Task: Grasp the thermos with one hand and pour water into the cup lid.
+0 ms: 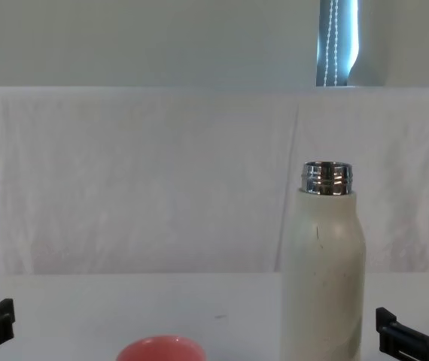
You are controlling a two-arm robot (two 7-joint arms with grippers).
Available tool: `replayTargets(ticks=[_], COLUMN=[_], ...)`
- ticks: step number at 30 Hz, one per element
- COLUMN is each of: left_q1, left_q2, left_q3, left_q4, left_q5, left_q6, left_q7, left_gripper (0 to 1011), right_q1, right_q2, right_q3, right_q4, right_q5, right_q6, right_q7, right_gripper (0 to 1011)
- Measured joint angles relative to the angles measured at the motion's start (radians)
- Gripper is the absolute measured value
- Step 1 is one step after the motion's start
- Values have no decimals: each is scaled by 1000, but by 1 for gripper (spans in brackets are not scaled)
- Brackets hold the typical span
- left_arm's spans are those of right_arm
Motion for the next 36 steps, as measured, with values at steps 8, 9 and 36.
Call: replayTargets(ticks=[8, 9, 36], left_q1=[0, 0, 0], left_q2=[0, 0, 0], left_q3=[0, 0, 0], left_q4=[0, 0, 0], left_q5=[0, 0, 0], left_q6=[0, 0, 0], left_q7=[0, 0, 0], left_gripper=[1001, 1001, 1001], right_q1=[0, 0, 0], right_q2=[0, 0, 0], right_q3=[0, 0, 0], right_q4=[0, 0, 0], right_q5=[0, 0, 0], right_q6=[0, 0, 0], right_q7=[0, 0, 0], right_gripper=[1003, 1003, 1003])
